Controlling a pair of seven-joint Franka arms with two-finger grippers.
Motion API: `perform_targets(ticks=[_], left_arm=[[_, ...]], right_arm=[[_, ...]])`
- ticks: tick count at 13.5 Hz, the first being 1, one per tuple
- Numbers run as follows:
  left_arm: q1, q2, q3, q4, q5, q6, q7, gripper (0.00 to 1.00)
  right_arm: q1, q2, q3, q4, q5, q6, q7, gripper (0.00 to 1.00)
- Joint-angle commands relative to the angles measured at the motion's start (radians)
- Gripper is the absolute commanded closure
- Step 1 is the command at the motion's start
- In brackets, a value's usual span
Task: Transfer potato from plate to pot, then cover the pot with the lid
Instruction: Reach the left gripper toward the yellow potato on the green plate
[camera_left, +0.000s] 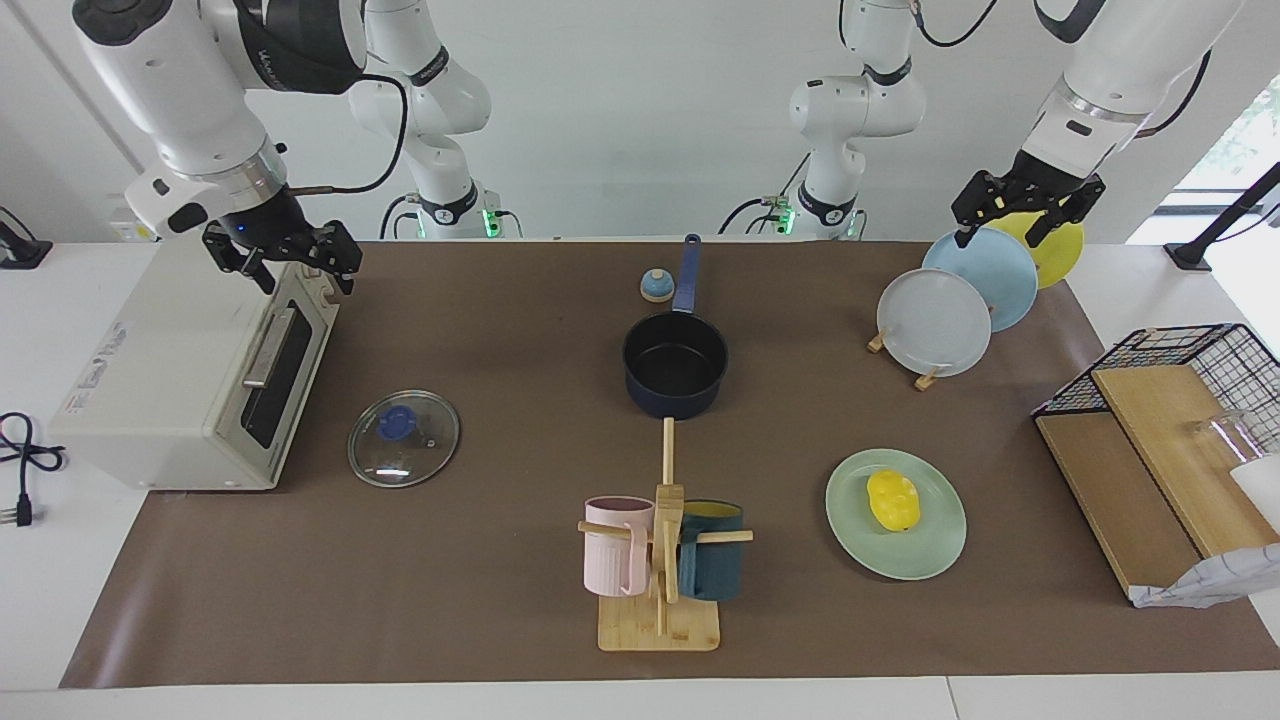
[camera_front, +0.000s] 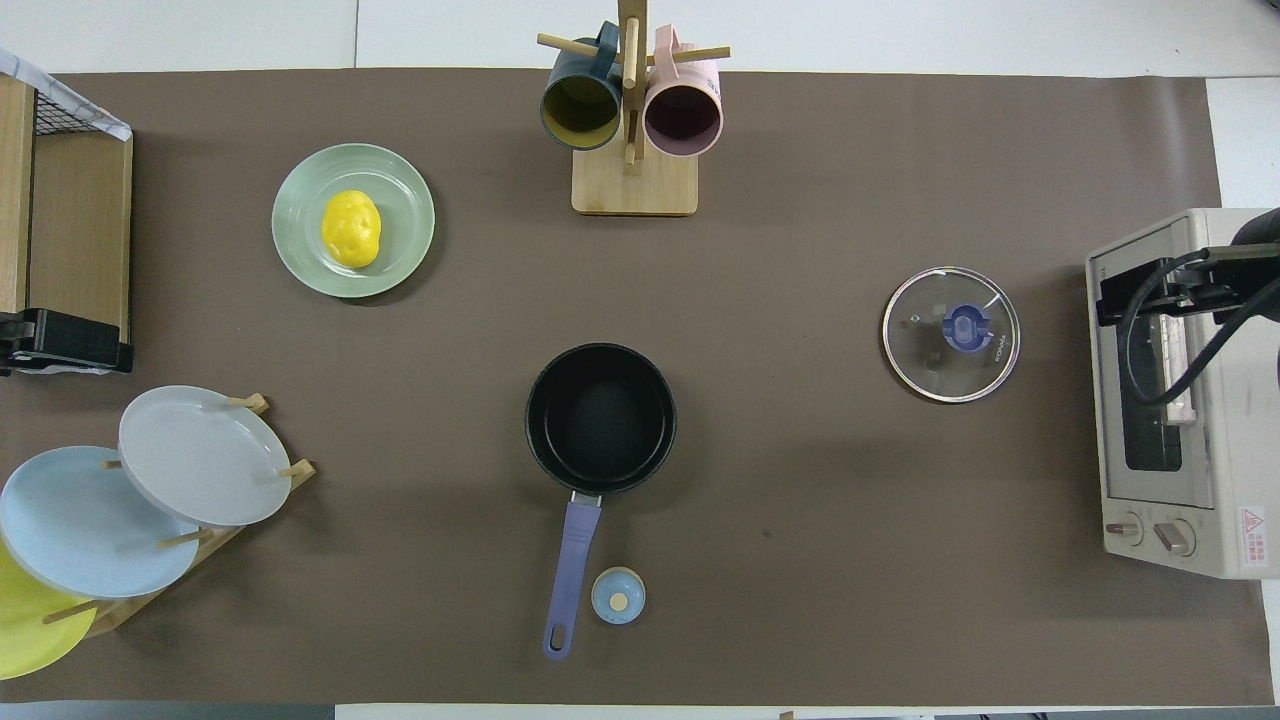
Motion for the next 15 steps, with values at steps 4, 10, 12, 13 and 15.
perform_targets(ticks=[4,10,12,13,15], left_arm=[[0.015,-0.023,-0.004,-0.025,-0.005,0.012,0.033,0.0],[0.01,-0.025,-0.004,-0.036,-0.005,0.038,0.032,0.0],[0.004,-0.014,-0.004,-0.034,-0.008,0.081,0.027,0.0],[0.003,0.003,-0.004,-0.025,-0.034,0.092,0.024,0.0],[0.002,0.081,-0.008,0.01,-0.062,0.124,0.024,0.0]], right_arm=[[-0.011,-0.009,0.005,0.0,0.013,-0.001,0.017,0.0],[-0.011,-0.009,0.005,0.0,0.015,0.002,0.017,0.0],[-0.013,-0.009,0.005,0.0,0.015,0.007,0.017,0.0],[-0.013,-0.009,0.005,-0.002,0.015,0.007,0.017,0.0],[-0.011,-0.009,0.005,-0.002,0.015,0.004,0.016,0.0]])
